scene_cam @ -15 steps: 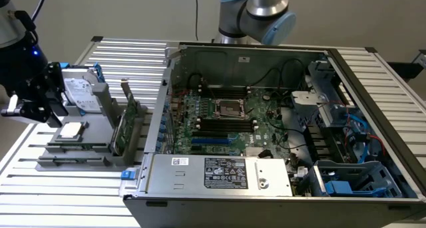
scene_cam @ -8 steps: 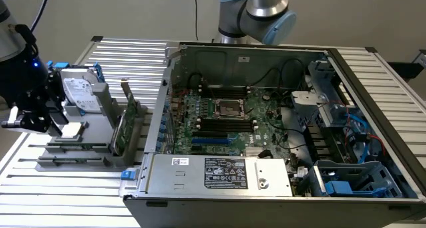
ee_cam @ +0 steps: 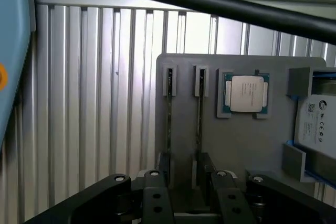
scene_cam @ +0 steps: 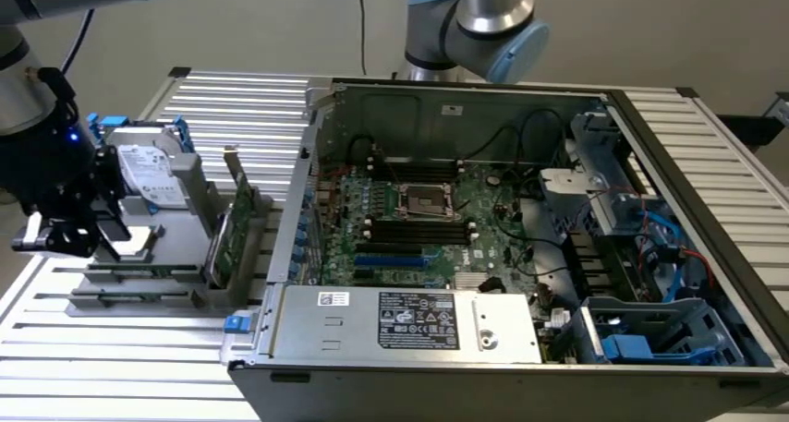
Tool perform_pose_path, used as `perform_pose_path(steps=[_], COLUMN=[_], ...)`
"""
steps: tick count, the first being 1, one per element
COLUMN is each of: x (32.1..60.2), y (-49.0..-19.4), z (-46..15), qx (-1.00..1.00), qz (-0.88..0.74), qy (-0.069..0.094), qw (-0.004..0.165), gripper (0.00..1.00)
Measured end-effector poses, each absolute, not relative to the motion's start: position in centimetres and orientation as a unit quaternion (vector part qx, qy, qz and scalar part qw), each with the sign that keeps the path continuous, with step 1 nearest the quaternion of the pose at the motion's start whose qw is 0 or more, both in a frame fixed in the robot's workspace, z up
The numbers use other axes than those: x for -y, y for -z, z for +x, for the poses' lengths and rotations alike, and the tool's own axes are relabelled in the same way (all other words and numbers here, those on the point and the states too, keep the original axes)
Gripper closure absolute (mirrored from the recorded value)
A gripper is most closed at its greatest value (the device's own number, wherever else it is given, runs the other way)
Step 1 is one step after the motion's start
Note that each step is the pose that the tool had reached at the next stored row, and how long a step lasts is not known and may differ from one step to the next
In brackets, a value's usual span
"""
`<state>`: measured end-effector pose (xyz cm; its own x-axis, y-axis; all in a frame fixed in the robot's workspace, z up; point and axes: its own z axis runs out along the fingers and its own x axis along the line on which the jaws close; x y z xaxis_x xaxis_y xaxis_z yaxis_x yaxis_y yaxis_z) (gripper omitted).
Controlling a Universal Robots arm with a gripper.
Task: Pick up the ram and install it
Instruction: 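Pick up the ram and move it above insertion slot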
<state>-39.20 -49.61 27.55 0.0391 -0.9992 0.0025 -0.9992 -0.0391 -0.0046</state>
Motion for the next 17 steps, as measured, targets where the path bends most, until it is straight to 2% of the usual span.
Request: perform_pose_path(steps=[17], x=[50.4], y=[-24.4], z=[-39.2], qx=[-0.693], qz=[-0.721], qy=[0.003], qw=[0.001], gripper=[0.64])
